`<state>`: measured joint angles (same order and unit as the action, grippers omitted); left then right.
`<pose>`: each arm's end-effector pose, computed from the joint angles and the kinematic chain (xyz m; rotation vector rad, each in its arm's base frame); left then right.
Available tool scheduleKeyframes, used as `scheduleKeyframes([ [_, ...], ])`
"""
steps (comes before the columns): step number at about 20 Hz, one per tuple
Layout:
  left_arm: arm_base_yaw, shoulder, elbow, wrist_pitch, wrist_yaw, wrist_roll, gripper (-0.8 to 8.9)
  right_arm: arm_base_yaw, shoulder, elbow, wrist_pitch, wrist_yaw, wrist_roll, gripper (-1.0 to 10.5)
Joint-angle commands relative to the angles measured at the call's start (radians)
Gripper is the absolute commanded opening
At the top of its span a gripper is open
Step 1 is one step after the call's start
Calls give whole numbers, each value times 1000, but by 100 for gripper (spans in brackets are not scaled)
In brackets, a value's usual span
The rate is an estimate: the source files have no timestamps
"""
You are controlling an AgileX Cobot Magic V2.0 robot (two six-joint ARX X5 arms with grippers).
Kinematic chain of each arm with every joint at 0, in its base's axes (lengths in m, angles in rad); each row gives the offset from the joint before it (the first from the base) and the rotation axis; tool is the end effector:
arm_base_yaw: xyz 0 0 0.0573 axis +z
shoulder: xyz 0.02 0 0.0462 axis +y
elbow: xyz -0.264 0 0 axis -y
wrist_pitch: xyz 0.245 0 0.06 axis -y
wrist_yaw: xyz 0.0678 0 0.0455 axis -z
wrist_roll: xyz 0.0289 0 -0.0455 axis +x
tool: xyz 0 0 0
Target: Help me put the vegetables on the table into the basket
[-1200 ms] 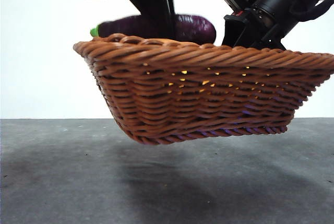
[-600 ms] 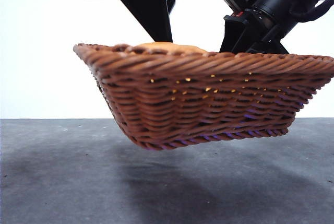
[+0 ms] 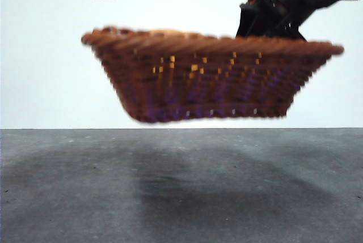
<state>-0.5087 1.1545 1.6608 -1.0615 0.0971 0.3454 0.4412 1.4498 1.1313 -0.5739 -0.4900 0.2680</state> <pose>0.1563 -0.0903 0.4653 0.4414 0.4457 -0.6815 0.2638 0.1396 0.2732 0.2536 1.0341 0.7380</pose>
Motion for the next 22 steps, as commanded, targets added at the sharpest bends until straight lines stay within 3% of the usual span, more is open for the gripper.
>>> scheduleKeyframes([
  [1,36,-35,-2,-1,3,-32,-6,0,-2,101,-45,23,-13,-12],
  [4,65,-80,-2,-40,-2,-53,-6,-60,-2,264,-173,52,-79,-12],
  [6,80,-113,-2,-82,-51,-59,-6,-150,-2,337,-228,39,-102,-12],
  [10,81,-185,-2,-91,-72,-84,-6,-355,2,354,-319,-4,-193,-12],
  [13,81,-214,-2,-102,-71,-93,-7,-468,19,345,-316,-20,-213,-12],
  [15,81,-217,-2,-112,-71,-99,-6,-501,54,325,-312,-53,-229,-12],
  [22,81,-215,-2,-129,-72,-99,-6,-512,253,249,-204,-29,-254,-12],
])
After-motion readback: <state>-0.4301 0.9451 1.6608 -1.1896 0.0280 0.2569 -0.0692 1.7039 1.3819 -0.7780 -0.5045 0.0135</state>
